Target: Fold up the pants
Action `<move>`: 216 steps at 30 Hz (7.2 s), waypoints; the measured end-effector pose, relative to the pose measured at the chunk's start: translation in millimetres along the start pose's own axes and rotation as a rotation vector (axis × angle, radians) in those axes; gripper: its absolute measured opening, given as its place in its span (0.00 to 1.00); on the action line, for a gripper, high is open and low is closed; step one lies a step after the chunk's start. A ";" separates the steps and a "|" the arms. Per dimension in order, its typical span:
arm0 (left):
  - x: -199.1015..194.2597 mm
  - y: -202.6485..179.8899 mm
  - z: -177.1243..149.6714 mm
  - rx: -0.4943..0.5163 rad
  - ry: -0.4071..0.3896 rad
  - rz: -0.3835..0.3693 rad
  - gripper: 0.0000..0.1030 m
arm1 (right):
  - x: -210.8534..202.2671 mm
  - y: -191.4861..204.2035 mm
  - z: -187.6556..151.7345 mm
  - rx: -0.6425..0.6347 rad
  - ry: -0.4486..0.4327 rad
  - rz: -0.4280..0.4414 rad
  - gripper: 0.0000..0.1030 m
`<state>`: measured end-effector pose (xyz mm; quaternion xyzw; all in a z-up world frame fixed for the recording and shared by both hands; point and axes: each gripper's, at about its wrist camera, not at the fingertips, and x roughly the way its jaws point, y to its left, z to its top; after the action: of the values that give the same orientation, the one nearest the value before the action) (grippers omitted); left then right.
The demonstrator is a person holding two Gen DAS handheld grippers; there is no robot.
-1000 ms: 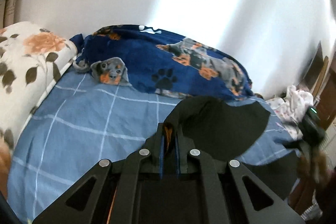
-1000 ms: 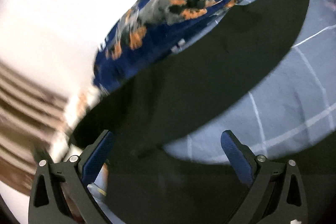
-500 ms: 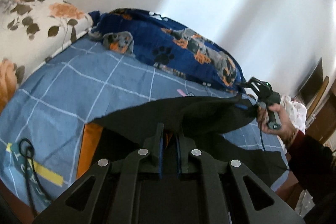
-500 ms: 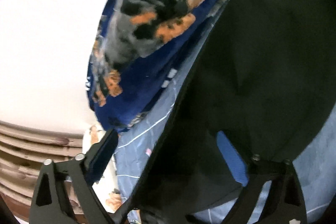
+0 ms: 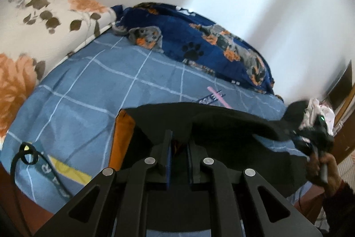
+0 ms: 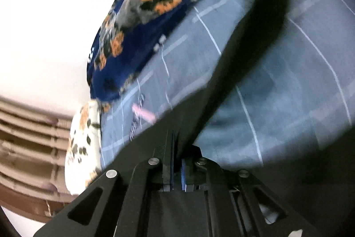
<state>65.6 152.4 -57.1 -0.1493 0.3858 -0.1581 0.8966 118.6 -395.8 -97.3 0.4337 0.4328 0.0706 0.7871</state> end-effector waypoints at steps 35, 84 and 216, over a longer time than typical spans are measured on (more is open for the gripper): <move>-14.2 55.1 -59.3 -0.057 0.128 0.246 0.20 | -18.3 -70.8 -149.9 0.166 0.154 -0.044 0.03; 69.8 -38.7 -72.8 0.135 0.247 0.069 0.33 | -249.7 -287.8 -51.5 0.431 -0.502 -0.005 0.04; 27.2 -67.4 -62.9 0.108 0.117 0.045 0.62 | -292.7 -325.8 -64.1 0.566 -0.517 -0.036 0.68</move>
<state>25.4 71.4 -89.7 -0.0824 0.4316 -0.1671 0.8826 -195.2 -698.4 -174.1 0.6298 0.2299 -0.1773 0.7204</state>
